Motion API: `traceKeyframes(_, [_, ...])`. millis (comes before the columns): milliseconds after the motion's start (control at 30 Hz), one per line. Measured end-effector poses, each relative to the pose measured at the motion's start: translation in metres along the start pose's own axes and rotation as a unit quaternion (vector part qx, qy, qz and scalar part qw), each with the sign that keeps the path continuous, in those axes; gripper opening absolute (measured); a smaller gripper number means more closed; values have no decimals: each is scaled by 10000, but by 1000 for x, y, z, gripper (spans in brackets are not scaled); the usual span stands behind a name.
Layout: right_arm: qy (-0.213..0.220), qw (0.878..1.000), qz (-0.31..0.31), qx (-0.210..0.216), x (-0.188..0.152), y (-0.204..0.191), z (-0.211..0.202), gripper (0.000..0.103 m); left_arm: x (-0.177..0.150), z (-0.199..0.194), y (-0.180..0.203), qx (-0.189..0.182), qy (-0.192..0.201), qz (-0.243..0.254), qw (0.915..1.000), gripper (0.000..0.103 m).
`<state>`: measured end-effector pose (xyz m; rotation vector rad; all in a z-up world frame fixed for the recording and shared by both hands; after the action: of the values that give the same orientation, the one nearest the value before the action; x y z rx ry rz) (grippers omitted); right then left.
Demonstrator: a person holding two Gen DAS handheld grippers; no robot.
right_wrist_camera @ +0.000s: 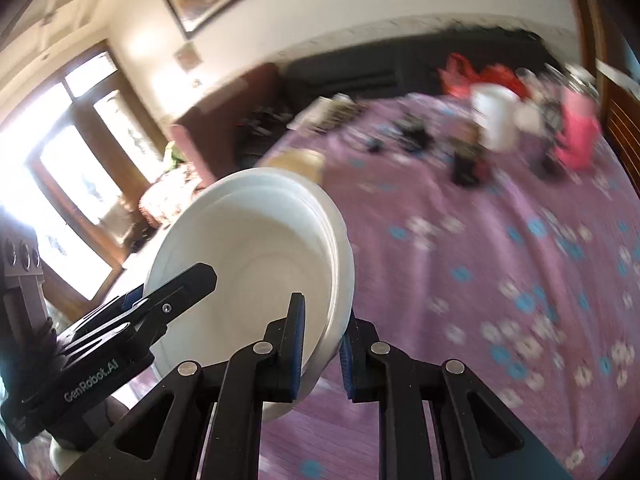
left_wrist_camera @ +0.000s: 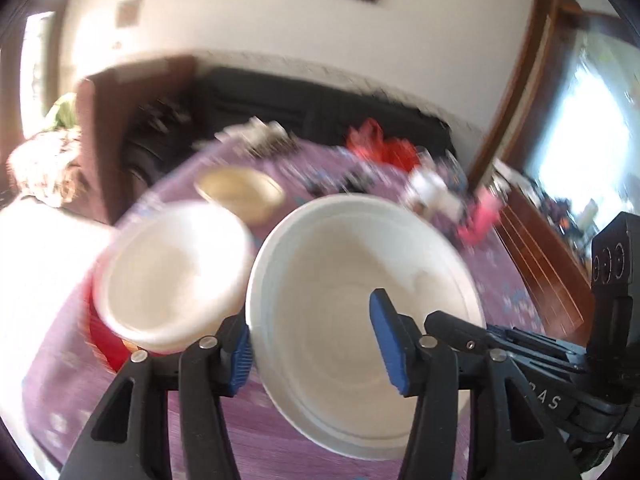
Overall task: Organize plates and bowls
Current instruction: 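Lower the white bowl onto the stack and open both grippers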
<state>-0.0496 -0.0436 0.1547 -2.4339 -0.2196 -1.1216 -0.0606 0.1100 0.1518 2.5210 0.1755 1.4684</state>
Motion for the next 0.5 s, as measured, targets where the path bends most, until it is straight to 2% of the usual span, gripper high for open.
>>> traceKeyframes(100, [39, 9992, -333, 198, 14, -46, 19, 18, 18, -10, -30, 366, 153, -74, 9992, 53])
traceKeyframes(200, [8, 9980, -571, 261, 21, -80, 44, 18, 30, -7, -64, 675, 129, -197, 9974, 53])
traceKeyframes(367, [-218, 9963, -824, 126, 21, -117, 84, 18, 32, 17, -109, 1112, -96, -307, 9933, 53])
traceKeyframes(500, [-321, 9932, -1118, -63, 16, -135, 110, 19, 26, 34, -135, 1260, -274, -450, 9906, 53])
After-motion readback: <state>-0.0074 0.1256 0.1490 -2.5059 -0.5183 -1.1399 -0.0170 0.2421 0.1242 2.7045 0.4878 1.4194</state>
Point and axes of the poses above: each gripper's, at about its wrist camera, not at the fingertips, and z roughly the way its jaws point, y to its right, x to its top, the point moved 2 cm from there along z, roughly the way its jaws point, and after that the axes turned 9 degrees about y, right-handed, at the moved point
